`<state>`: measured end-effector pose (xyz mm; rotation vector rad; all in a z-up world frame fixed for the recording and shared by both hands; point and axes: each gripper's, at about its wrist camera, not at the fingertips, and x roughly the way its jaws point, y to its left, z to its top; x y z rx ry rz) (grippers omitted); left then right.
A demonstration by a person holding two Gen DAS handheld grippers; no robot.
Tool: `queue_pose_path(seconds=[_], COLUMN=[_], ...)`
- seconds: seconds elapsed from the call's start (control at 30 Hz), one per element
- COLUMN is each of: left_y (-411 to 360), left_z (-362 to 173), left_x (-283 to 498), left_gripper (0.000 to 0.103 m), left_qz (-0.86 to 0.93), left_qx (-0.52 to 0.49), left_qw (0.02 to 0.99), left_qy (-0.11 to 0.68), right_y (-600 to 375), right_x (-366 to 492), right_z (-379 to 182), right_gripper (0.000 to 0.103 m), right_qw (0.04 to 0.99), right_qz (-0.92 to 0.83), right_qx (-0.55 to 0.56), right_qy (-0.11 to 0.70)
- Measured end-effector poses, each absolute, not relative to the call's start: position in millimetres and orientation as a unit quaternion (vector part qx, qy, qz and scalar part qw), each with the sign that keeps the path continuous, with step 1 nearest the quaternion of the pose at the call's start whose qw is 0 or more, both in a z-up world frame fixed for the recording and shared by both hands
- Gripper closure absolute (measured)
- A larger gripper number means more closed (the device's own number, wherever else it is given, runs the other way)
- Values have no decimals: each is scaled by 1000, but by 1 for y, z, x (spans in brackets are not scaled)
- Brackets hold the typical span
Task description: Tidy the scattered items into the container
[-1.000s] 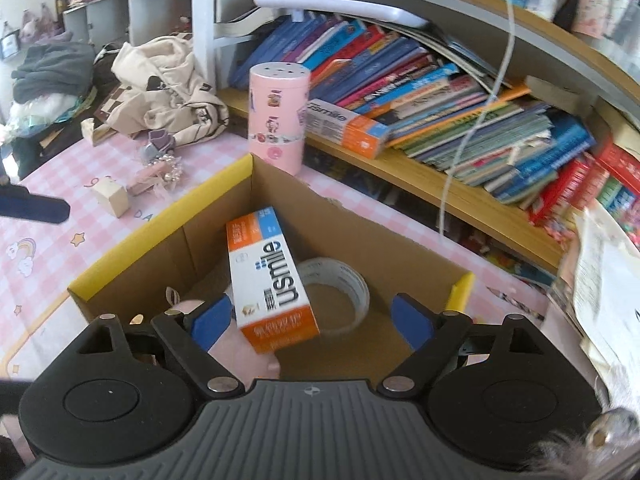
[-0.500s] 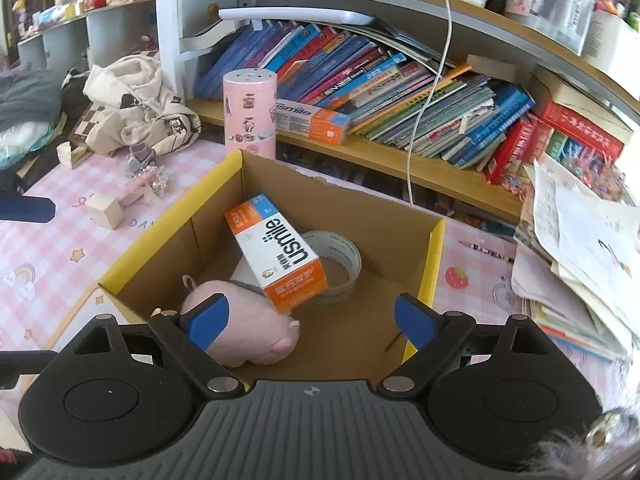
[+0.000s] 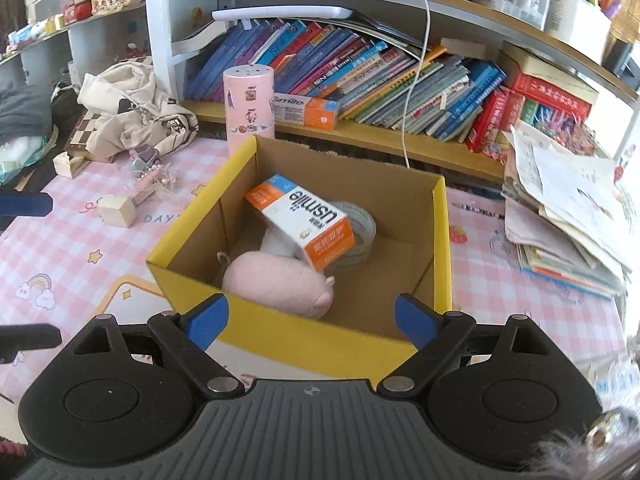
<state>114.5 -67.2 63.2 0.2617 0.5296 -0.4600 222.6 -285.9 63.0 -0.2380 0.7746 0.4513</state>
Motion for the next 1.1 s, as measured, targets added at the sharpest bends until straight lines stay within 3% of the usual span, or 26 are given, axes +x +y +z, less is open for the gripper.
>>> queue_pose_path(seconds=[0.63,1.1], left_y=[-14,39], left_z=[43,27], left_x=[78,45], left_gripper=[6,6], left_qz=[-202,-135], left_qx=[131,75], left_qw=[925,933], left_qy=[294,326], right_y=[-238,-172], right_x=[155,132], right_z=[17,6], right_gripper=[11,11], right_qw=[873,854], right_qz=[211,258], right_qx=[-87,-81], right_qy=[430,445])
